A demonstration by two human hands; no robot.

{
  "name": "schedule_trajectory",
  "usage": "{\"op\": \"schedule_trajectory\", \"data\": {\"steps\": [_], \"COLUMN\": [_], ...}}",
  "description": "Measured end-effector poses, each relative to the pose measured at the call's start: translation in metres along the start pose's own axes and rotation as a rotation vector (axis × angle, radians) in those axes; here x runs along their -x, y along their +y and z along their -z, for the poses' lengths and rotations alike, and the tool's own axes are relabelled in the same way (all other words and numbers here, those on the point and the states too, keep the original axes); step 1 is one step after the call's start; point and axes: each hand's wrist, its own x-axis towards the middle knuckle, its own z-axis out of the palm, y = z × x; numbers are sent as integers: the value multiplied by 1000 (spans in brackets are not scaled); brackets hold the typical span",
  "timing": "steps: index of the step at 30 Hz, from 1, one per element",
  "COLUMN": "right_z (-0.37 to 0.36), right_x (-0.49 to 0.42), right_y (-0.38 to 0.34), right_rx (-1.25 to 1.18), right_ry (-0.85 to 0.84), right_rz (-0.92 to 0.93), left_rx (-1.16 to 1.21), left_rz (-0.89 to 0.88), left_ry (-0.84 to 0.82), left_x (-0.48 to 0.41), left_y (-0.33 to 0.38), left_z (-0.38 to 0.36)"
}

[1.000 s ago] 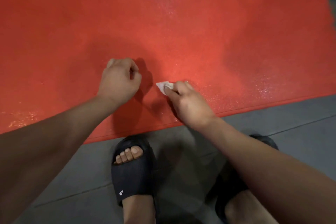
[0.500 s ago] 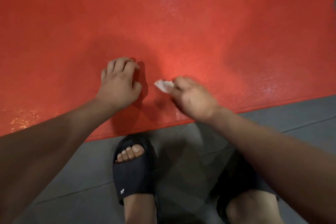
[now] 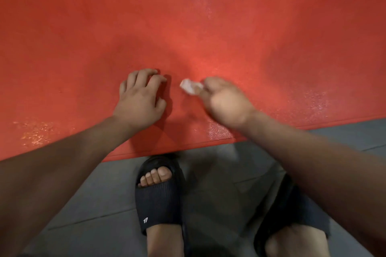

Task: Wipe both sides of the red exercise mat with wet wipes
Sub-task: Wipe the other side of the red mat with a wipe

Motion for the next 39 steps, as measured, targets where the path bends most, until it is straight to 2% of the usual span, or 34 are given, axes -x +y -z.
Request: {"op": "schedule_trajectory", "data": {"steps": [3,4,6,8,10,12,13,14,18,20,25,29,32,37,39], "right_z": [15,17,16,8,-3,-7,-4,-1,13,13,2,9,5,8,14], "right_x": [-35,-42,-47,-36,-14,-1,-5,-13,-64,-74,-46,-41,-42,-42,-39], "right_y": [30,32,17,-13,-33,-28,-20,-11,29,33,-2,-6,-21,-15,-5], "right_rx": [108,134,69,-45,-110,-11,15,42,104,126,56,-7,19,55,77], "right_ry": [133,156,132,77,-20,-146,-206,-193,82,132,58,100,71,-12,-109], "right_rz": [-336,-407,-436,-325,-18,228,239,225,-241,-331,-93,-191,-229,-131,-35], "left_rx": [-2,-1,4,22,34,34,34,33,29,35,37,37,29,19,12], "left_rz": [-8,-10,-5,10,12,7,6,5,5,1,-11,-4,-5,-16,-19], "left_ry": [-3,-1,6,23,40,43,38,32,22,17,3,-12,-13,-39,-42], "left_x": [0,0,0,1,2,3,3,3,3,4,4,2,2,1,0], "left_y": [-2,-2,-3,-4,-6,-8,-9,-10,-11,-13,-16,-15,-16,-19,-19], "left_z": [1,1,0,-2,-3,-3,-2,-2,1,1,3,3,5,9,9]}}
